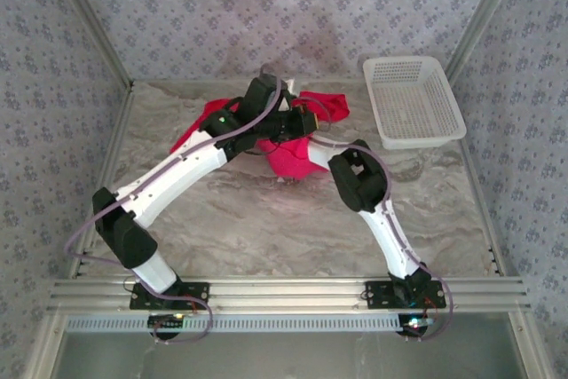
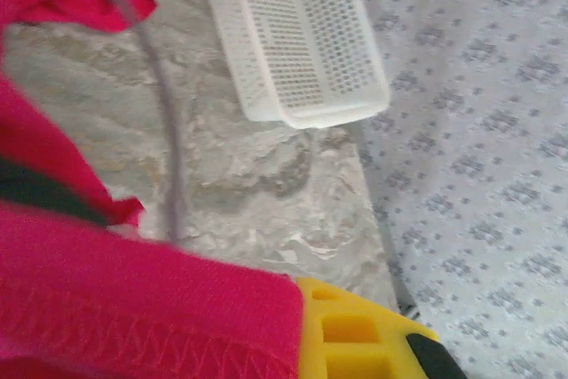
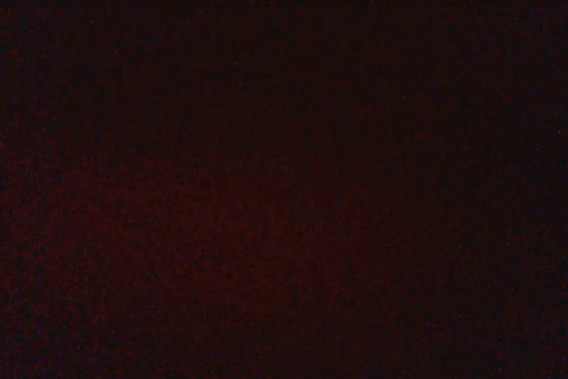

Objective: Fold the inside-out t-shirt

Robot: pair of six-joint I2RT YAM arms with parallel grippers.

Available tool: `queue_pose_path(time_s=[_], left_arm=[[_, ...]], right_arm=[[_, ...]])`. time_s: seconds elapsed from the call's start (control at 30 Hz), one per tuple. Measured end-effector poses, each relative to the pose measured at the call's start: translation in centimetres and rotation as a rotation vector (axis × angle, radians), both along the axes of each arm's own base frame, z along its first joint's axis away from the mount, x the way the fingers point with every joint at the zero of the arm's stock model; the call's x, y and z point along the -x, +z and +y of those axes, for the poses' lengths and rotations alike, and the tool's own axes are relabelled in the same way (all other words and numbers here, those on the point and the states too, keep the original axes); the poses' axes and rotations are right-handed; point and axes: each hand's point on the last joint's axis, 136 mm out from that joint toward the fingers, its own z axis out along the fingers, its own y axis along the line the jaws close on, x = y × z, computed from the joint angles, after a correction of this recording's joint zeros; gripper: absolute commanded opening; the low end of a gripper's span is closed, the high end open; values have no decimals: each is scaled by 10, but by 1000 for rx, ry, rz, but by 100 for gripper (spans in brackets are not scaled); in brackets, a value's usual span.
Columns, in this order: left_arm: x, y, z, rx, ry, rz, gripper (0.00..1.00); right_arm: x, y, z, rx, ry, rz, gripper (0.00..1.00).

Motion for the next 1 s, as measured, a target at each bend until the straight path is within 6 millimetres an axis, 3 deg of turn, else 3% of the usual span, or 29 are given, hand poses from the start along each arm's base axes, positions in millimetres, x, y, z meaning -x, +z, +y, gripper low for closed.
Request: queue_pose_path(time_s=[0.1, 0.2, 0.23, 0.4, 0.57, 0.7, 0.83, 1.0], left_arm=[[2, 11, 5, 26, -14, -11, 0], [-1, 16, 21, 57, -1, -18, 0], [-3, 15, 28, 64, 7, -18, 0], [-22, -3, 58, 74, 56, 2, 0], [-61, -47, 108, 43, 170, 45, 0], [-101, -101, 167, -13, 308, 118, 0], [-136, -157, 217, -71, 417, 200, 0], [-156, -221, 265, -122, 507, 317, 0]], right_arm=[[11, -5, 7, 5, -9, 50, 41], [21, -21, 1, 33, -14, 103, 7], [21, -24, -2, 37, -16, 112, 0], [26, -24, -19, 53, 13, 125, 0], [50, -15, -41, 75, 130, 157, 0], [74, 28, -52, 38, 242, 127, 0], [96, 107, -57, -34, 347, 3, 0], [125, 203, -73, -120, 430, -169, 0]])
